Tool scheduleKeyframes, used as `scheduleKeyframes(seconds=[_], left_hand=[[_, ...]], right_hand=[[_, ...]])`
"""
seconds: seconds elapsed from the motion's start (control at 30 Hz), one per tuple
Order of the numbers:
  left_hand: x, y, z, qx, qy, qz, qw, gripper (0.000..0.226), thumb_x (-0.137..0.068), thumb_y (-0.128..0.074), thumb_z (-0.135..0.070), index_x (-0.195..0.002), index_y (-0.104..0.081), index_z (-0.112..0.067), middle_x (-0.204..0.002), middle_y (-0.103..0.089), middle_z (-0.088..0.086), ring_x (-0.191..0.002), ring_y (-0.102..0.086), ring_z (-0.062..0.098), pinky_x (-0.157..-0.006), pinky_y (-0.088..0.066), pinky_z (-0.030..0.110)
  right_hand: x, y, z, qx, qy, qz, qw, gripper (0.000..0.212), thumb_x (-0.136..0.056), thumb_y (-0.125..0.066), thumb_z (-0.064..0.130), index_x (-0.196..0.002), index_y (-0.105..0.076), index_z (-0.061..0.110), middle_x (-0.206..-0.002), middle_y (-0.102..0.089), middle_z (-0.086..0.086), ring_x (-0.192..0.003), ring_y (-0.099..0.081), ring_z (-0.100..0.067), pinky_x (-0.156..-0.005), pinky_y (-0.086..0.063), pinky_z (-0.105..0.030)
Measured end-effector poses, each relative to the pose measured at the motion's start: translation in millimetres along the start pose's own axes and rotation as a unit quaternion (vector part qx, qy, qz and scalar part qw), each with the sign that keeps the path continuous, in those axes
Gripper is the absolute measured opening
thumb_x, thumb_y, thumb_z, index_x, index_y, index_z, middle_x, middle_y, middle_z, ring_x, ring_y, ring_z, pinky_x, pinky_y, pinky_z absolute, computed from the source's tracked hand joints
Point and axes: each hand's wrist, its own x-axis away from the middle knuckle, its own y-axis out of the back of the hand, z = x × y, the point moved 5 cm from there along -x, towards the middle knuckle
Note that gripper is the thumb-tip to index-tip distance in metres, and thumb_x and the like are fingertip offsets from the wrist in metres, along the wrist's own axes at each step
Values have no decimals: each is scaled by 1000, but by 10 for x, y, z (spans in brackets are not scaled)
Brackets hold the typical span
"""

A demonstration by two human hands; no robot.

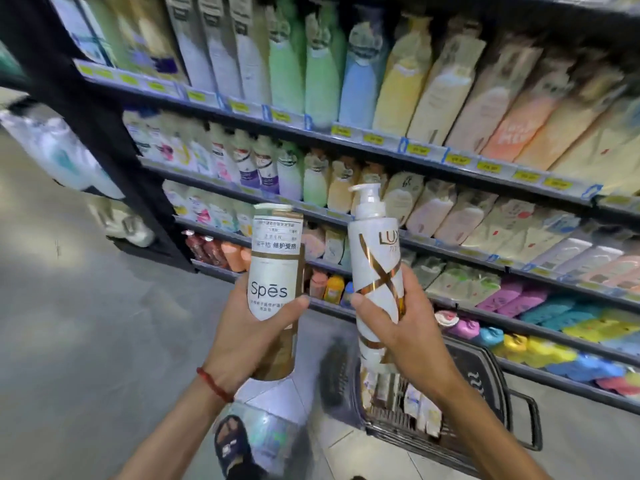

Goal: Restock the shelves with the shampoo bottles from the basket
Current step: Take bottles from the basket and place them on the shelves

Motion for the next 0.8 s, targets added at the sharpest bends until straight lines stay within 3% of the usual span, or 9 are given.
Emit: scheduleKeyframes(seconds=[0.17, 0.27, 0.43, 0.53, 0.67, 0.73, 0.8], left_hand=[[-668, 1014, -369, -11, -55, -18, 998, 54, -70, -94, -30, -109, -57, -28, -89, -72, -22, -78, -69, -4, -63, -52, 12], [-1028, 1564, -669, -23, -88, -26, 996, 64, -57, -88, -54, -107, -54, -32, -91, -71, -24, -80, -68, -3, -65, -53, 15], [-1610, 2331, -1100, -17, -134, -34, 990, 64, -54, -81, -64, -106, -54, -37, -97, -71, -15, -83, -69, -2, -66, -52, 14], [-2015, 2652, -1334, 3, -154, -29, 988, 63, -57, -84, -65, -107, -54, -41, -97, -72, -20, -84, -71, 0, -67, -54, 16], [-2595, 2944, -1604, 4, -182, -28, 983, 53, -56, -82, -73, -98, -54, -55, -100, -71, -18, -87, -71, 2, -69, -57, 21], [-2893, 3039, -1733, 8, -194, -20, 981, 60, -55, -82, -76, -104, -55, -54, -104, -71, -14, -91, -71, 4, -74, -58, 26], [-3177, 3100, -1899, 11, -207, -9, 978, 63, -57, -83, -72, -108, -57, -47, -103, -73, -13, -90, -72, 6, -73, -57, 25]], right_hand=[[-551, -928, 602, 4, 58, 7, 998, 51, -87, -77, 50, -132, -53, 50, -119, -73, 18, -105, -72, -5, -87, -56, -16], [-878, -1444, 948, 0, 88, -1, 996, 44, -88, -78, 46, -124, -54, 52, -112, -74, 17, -97, -72, -5, -80, -56, -17], [-1423, -2122, 1501, -4, 136, -26, 990, 57, -80, -79, 55, -129, -50, 54, -113, -70, 28, -99, -68, 6, -78, -51, -7], [-1792, -2439, 1814, 1, 163, -21, 986, 58, -86, -80, 54, -135, -48, 51, -118, -69, 26, -104, -67, 4, -81, -50, -7], [-2352, -2697, 2157, -3, 194, -20, 981, 66, -78, -75, 63, -137, -48, 49, -118, -70, 22, -105, -68, 1, -84, -51, -10], [-2636, -2784, 2283, -7, 211, -21, 977, 70, -78, -75, 61, -140, -49, 43, -118, -70, 21, -104, -68, 1, -84, -52, -12], [-2909, -2862, 2397, -10, 223, -20, 975, 65, -77, -76, 61, -135, -51, 48, -116, -71, 20, -103, -69, -1, -84, -53, -14]])
